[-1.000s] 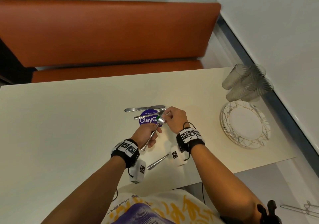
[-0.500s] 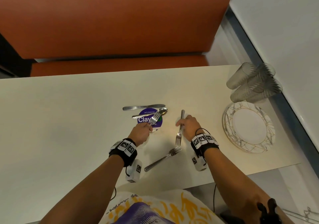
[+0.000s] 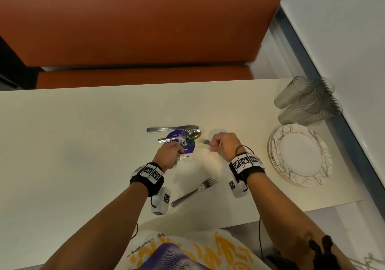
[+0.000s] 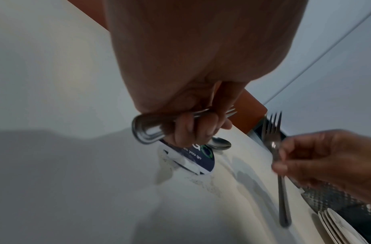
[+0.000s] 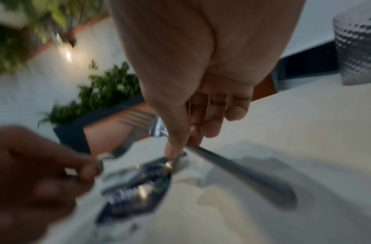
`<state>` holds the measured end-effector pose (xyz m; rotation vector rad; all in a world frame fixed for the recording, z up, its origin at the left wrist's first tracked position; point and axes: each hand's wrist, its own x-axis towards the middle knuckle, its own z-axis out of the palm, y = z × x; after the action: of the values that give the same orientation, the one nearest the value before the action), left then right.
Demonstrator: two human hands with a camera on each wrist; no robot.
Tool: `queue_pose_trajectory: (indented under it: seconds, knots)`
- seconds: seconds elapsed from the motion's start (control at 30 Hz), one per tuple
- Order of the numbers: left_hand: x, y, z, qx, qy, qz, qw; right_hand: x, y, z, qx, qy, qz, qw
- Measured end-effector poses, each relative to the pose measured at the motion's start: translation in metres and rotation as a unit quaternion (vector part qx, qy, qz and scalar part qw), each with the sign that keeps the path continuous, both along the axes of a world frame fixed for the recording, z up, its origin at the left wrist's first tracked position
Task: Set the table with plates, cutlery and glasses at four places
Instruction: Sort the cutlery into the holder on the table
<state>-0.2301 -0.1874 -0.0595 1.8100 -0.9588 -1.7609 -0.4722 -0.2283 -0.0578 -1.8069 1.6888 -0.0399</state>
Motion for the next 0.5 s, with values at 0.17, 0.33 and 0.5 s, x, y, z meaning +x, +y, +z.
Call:
queue_pose_trajectory:
  seconds: [0.17, 0.33, 0.5]
  knots:
    - [0.001, 0.0, 0.004, -0.014, -0.002, 0.006, 1.0, 0.041, 0.005, 0.029, -0.019, -0.226, -0.146, 0.963]
    - [0.002, 0.007, 0.011, -0.048, 0.018, -0.013, 0.999, 0.08, 0.019, 0.029, 0.034, -0.334, -0.229, 0.914]
    - [0.007, 0.013, 0.015, -0.007, 0.101, 0.022, 0.995, 0.101, 0.029, 0.02, 0.006, -0.282, -0.2, 0.938]
